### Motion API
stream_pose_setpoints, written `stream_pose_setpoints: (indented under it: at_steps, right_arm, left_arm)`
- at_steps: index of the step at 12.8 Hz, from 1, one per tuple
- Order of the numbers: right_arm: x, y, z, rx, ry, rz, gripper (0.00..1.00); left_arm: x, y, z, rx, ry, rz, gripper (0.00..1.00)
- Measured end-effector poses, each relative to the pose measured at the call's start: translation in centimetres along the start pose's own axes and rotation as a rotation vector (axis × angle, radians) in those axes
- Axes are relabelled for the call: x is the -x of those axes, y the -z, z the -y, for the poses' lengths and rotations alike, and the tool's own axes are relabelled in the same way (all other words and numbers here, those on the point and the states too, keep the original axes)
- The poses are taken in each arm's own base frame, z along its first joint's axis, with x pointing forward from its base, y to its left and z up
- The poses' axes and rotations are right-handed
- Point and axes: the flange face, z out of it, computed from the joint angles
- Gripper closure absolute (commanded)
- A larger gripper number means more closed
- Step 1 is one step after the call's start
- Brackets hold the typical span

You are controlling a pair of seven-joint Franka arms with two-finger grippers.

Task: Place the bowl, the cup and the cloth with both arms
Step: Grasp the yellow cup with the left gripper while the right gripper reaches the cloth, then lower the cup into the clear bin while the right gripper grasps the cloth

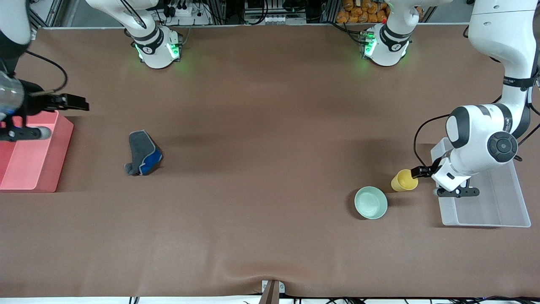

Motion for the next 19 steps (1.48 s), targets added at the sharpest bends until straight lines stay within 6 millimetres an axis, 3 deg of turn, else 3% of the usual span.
stream_pose_setpoints:
  at_steps: [3,4,6,9,12,15,17,19]
  right_arm:
    - [-1.1,-1.2,0.4,-0.035,0.009,0.026,0.0]
    - [-1.4,-1.6,0.4,-0.041,0.009,0.033,0.0]
    - [-1.7,-2.3,0.5,-0.049,0.011,0.05,0.0]
    - [-2.4,-3.8,0.6,-0.059,0.012,0.065,0.0]
    - [-3.8,-6.4,1.3,-0.074,0.021,0.065,0.0]
    - [-6.5,-10.6,1.8,-0.079,0.021,0.097,0.0]
    - [-8.7,-13.4,2.0,-0.096,0.026,0.112,0.0]
    - [-11.1,-16.5,2.1,-0.099,0.029,0.115,0.0]
  left_arm:
    - [-0.2,-1.9,-0.2,-0.002,-0.003,-0.003,0.4]
    - [-0.3,-2.8,-0.3,-0.003,-0.005,-0.005,0.52]
    - [-0.4,-4.0,-0.5,-0.003,0.002,-0.005,1.0]
    - [-0.8,-3.6,-0.5,-0.002,0.023,-0.017,1.0]
    - [-2.2,-0.4,-0.4,0.0,0.06,-0.025,1.0]
    - [-3.5,5.8,1.2,-0.001,0.085,0.026,1.0]
    - [-3.4,10.9,4.2,0.005,0.104,0.039,1.0]
    - [-2.8,14.7,8.4,0.009,0.098,0.032,1.0]
